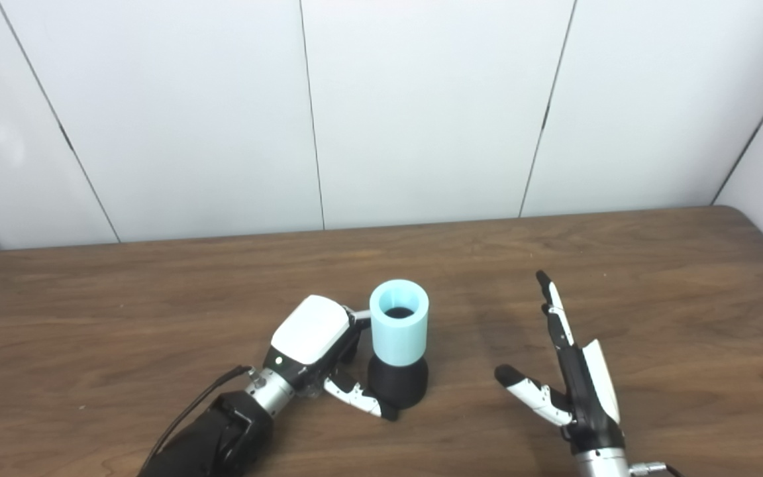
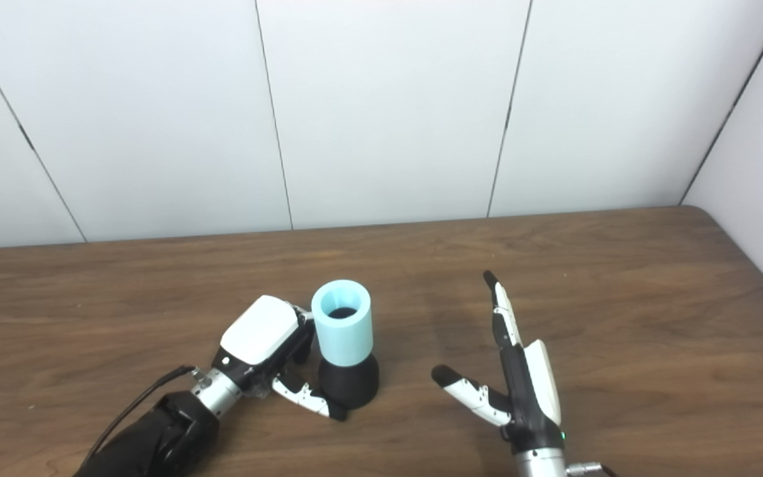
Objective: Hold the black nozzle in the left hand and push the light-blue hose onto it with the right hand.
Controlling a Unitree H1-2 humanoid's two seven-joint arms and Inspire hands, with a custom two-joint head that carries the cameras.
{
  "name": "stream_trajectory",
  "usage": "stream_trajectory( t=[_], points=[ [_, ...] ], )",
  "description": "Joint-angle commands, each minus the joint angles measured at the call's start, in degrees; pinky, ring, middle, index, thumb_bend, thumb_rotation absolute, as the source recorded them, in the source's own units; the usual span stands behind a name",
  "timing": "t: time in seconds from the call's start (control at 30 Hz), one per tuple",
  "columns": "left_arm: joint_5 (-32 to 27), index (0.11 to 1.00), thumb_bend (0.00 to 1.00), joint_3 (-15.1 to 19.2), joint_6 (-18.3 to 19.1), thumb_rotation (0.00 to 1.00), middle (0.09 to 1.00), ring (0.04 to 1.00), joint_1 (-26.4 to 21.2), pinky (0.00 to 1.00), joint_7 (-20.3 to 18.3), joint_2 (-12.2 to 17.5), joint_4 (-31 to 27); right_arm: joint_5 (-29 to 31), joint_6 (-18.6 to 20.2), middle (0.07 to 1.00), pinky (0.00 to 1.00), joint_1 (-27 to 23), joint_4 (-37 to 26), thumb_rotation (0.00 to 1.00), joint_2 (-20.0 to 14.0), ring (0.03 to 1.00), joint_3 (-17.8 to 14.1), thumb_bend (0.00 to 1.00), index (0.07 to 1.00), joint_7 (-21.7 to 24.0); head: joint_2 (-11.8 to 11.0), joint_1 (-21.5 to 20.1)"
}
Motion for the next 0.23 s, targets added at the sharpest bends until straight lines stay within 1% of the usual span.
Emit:
stream_trajectory(
  t=[0.0,0.1,0.17,0.2],
  points=[
    [2.1,0.616,1.0,-1.3,4.4,0.16,0.635,0.64,7.5,0.54,-2.6,3.5,8.3,0.1,-1.5,1.0,0.96,-1.3,-1.7,0.85,0.1,0.998,-0.4,0.85,0.991,-0.5,0.0,0.0],
    [0.8,0.635,1.0,-0.7,4.6,0.14,0.655,0.661,7.6,0.58,-4.5,3.8,7.7,-0.3,-1.7,1.0,0.95,-1.4,-1.4,0.84,0.2,0.993,-0.4,0.86,0.988,-0.8,-0.1,0.0],
    [-0.9,0.667,1.0,0.3,4.6,0.16,0.683,0.686,7.7,0.61,-6.3,4.2,7.0,-0.6,-1.6,1.0,0.96,-1.5,-1.2,0.84,0.2,0.994,-0.4,0.86,0.989,-0.8,-0.2,0.1],
    [-1.9,0.692,1.0,0.9,4.6,0.16,0.706,0.709,7.7,0.64,-7.1,4.4,6.7,-0.7,-1.5,1.0,0.96,-1.5,-1.2,0.86,0.3,0.994,-0.4,0.87,0.99,-0.9,-0.2,0.1]
  ],
)
